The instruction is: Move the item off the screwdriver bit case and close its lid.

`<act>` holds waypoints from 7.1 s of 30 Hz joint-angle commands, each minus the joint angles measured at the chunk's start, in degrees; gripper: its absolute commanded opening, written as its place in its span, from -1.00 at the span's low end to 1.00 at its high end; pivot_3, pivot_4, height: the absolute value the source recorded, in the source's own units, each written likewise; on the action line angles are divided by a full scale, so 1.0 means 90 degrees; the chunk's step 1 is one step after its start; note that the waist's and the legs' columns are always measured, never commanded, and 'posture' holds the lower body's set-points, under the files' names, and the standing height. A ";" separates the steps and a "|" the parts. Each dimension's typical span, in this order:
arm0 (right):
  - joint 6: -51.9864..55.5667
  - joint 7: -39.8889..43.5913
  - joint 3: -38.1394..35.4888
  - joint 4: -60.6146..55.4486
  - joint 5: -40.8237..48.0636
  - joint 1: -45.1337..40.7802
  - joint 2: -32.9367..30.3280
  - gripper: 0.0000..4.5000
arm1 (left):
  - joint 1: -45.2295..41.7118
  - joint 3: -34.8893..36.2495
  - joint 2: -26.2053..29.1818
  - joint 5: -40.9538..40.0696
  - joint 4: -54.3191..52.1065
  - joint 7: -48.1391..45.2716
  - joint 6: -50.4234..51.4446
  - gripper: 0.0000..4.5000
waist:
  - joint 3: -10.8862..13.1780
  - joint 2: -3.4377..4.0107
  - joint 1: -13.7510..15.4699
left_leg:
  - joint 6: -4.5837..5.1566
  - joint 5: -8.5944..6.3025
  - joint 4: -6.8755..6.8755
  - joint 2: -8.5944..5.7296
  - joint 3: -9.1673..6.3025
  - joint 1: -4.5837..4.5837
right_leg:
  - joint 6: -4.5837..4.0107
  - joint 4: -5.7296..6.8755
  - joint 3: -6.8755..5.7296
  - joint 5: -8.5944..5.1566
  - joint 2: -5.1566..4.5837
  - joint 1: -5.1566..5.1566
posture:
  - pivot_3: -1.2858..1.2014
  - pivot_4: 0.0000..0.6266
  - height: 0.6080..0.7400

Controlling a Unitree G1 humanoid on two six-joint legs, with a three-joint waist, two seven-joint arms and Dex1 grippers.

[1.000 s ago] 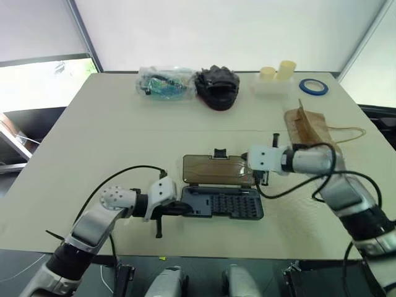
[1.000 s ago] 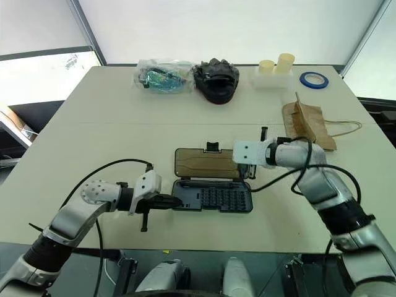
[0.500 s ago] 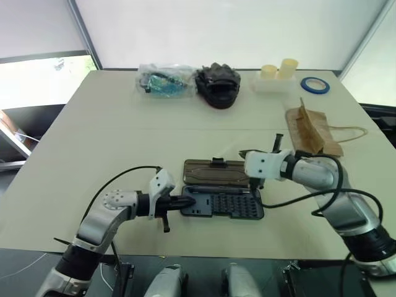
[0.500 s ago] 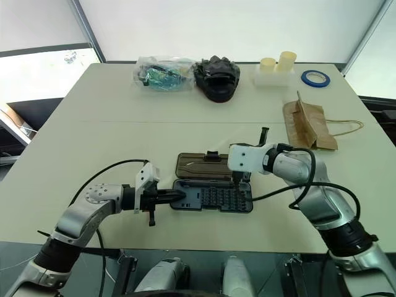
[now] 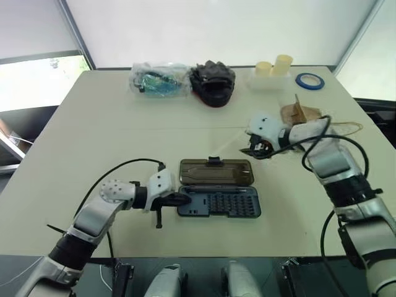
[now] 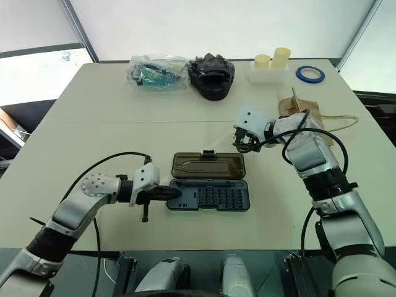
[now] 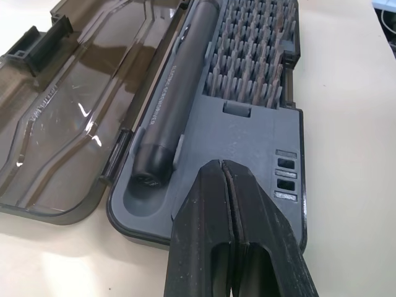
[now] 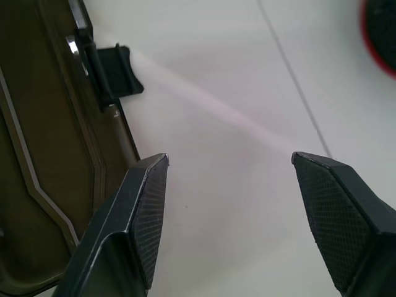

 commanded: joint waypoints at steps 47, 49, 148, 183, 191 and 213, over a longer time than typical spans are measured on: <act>-0.1714 0.0267 -0.0746 -0.2284 -0.0025 0.1474 -0.0041 -0.98 | 0.0758 0.0165 -0.0182 -0.0125 -0.0210 0.0715 0.0487 -1.00 | -0.0057 0.0031 0.0028 | -0.0009 0.0002 -0.0013 0.0030 0.0003 0.0005 | -0.0002 -0.0006 0.0009 0.0000 0.0029 0.0000 | 0.03 -0.52 1.00; -0.1848 0.0039 -0.0709 -0.2327 -0.0163 0.1541 -0.0057 -0.98 | 0.0702 0.0727 -0.0692 -0.0714 -0.0275 0.0819 -0.0025 -1.00 | -0.0055 0.0032 0.0023 | -0.0009 0.0002 -0.0013 0.0030 0.0003 0.0005 | -0.0002 -0.0008 0.0008 0.0000 0.0029 0.0001 | 0.03 -0.52 1.00; 0.3445 -0.2750 -0.0419 -0.6268 0.3865 0.4420 -0.0072 -0.98 | -0.5594 0.0190 -0.2881 0.1967 0.8508 -0.2458 -0.3081 -1.00 | 0.0046 -0.0086 0.0012 | 0.0009 -0.0005 0.0115 -0.0037 -0.0027 -0.0133 | 0.0004 0.0101 -0.0026 0.0004 -0.0016 -0.0120 | 0.03 -0.52 1.00; 0.5414 -0.3866 -0.0553 -0.6959 0.3624 0.3738 0.0644 -0.98 | -0.4454 -0.0298 -0.3001 0.2061 0.7571 -0.2801 -0.3195 -1.00 | 0.0002 -0.0123 0.0024 | 0.0008 -0.0005 0.0116 -0.0034 -0.0026 -0.0118 | 0.0004 0.0137 -0.0020 0.0004 -0.0015 -0.0124 | 0.03 -0.52 1.00; 0.6500 -0.2250 -0.4355 -0.7898 0.6771 0.4316 0.0656 -0.98 | -0.5394 0.1085 -0.2543 0.1355 0.8160 -0.1678 -0.2893 -1.00 | 0.0012 -0.0135 0.0012 | 0.0014 -0.0008 0.0127 -0.0052 -0.0038 -0.0126 | 0.0004 0.0167 -0.0022 0.0004 -0.0027 -0.0129 | 0.03 -0.52 1.00; 0.3250 -0.3876 -0.3662 -0.4753 0.4163 0.3731 0.0217 -0.98 | -0.1562 0.2959 -0.0868 -0.0601 0.1380 0.0636 0.1063 -1.00 | 0.0014 -0.0127 -0.0012 | 0.0011 -0.0007 0.0120 -0.0040 -0.0027 -0.0125 | 0.0003 0.0180 -0.0010 0.0004 -0.0028 -0.0148 | 0.03 -0.52 1.00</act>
